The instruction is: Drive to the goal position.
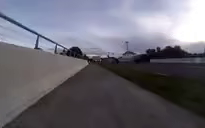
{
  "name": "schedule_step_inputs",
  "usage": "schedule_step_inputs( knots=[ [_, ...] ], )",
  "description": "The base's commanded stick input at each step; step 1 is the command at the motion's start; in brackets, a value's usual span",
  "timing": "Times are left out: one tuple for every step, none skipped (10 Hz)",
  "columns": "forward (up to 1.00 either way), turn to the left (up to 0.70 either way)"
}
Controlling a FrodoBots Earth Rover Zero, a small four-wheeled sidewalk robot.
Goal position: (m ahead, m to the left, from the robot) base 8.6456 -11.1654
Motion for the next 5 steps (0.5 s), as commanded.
schedule_step_inputs(
  knots=[
    [0.85, 0.00],
    [0.85, 0.00],
    [0.85, 0.00],
    [0.85, 0.00],
    [0.85, 0.00]
  ],
)
